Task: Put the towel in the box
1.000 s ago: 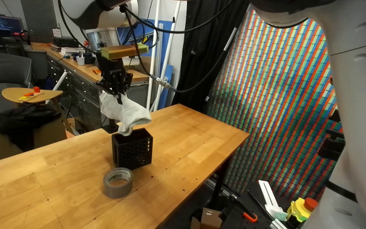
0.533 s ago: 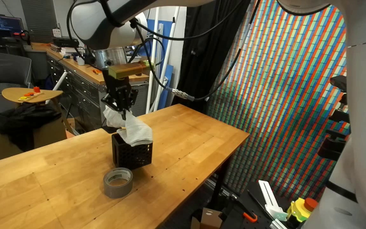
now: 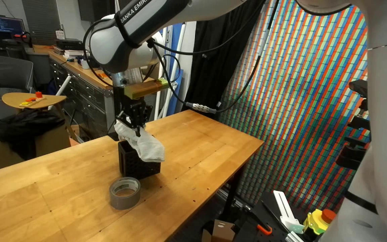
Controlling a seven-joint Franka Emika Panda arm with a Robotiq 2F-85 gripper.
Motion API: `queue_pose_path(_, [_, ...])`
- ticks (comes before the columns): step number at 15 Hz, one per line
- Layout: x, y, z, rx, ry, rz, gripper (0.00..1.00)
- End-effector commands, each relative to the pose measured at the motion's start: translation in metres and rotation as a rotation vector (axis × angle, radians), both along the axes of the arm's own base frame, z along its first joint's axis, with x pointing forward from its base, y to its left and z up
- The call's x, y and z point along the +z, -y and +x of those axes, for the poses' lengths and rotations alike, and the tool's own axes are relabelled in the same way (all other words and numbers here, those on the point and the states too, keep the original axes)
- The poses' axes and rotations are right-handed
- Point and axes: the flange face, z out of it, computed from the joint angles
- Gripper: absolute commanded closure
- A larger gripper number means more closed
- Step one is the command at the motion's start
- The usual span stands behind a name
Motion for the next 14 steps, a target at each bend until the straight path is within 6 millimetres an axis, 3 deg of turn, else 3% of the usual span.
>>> queue_pose_path(1, [0.002,0.007,-0.002,-0.012,0.029,0.029,0.97])
queue_pose_path(6, [-0.012,-0.001,0.006,0.003,0.029,0.062,0.97])
queue_pose_path(14, [-0.061,-0.019,0.004,0.007,-0.025,0.203,0.97])
